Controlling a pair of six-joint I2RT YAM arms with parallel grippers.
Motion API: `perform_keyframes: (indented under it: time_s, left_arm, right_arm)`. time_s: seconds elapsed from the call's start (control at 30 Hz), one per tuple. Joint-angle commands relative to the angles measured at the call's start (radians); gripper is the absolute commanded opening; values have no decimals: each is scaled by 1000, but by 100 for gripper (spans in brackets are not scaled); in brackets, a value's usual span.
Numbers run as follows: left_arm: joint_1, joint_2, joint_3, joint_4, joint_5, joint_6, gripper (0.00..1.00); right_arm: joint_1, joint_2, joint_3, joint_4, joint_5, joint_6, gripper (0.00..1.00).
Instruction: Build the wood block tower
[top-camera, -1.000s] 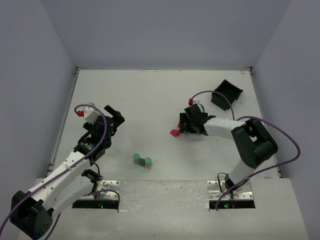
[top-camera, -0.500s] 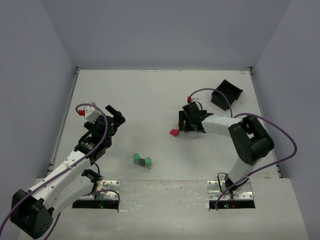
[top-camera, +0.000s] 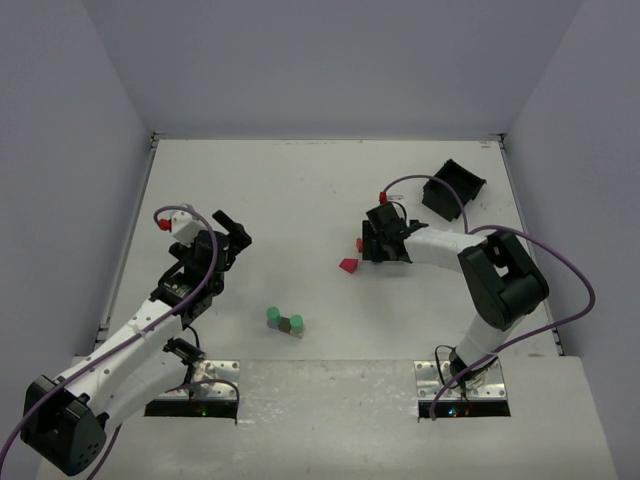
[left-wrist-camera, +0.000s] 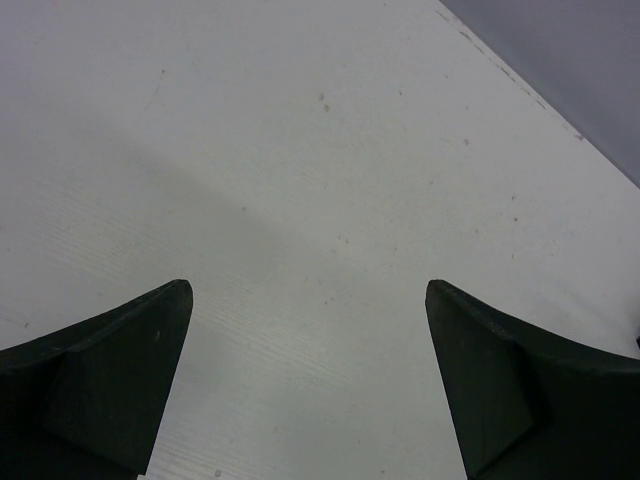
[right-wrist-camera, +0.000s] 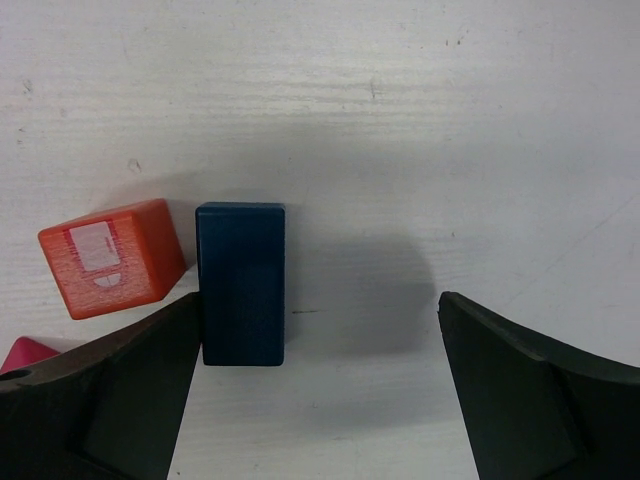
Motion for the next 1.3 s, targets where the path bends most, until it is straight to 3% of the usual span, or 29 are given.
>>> perform_keyframes:
  time_s: [0.0, 0.13, 0.47, 0.53, 0.6, 0.67, 0.8, 0.9, 1.1, 1.27]
  left_arm:
    - [8, 0, 3, 53, 10, 11, 100]
    - [8, -2, 5, 50, 14, 13, 100]
    - [8, -12, 5, 45, 24, 22, 100]
    - [8, -10, 11, 37, 23, 22, 100]
    - [9, -8, 11, 38, 26, 23, 100]
    - [8, -3, 12, 38, 27, 24, 100]
    - [8, 1, 17, 32, 30, 25, 100]
    - [8, 2, 13, 36, 32, 25, 100]
    - [8, 11, 14, 43, 33, 24, 100]
    - [8, 16, 26, 21, 9, 14, 100]
  right_arm:
    - [-7, 10, 55, -49, -18, 7, 92]
    - [-7, 15, 69, -31, -86, -3, 71]
    - [-7, 70, 94, 27, -107, -71, 66]
    - [-7, 83, 102, 30, -105, -80, 61]
    - [-7, 95, 104, 38, -97, -91, 46]
    - [-7, 99, 106, 34, -94, -95, 41]
    - [-7, 79, 90, 24, -89, -92, 39]
    - [-7, 49, 62, 23, -92, -83, 44]
    - [-5, -21, -19, 75, -148, -120, 19]
    - [1, -133, -58, 115, -234, -212, 18]
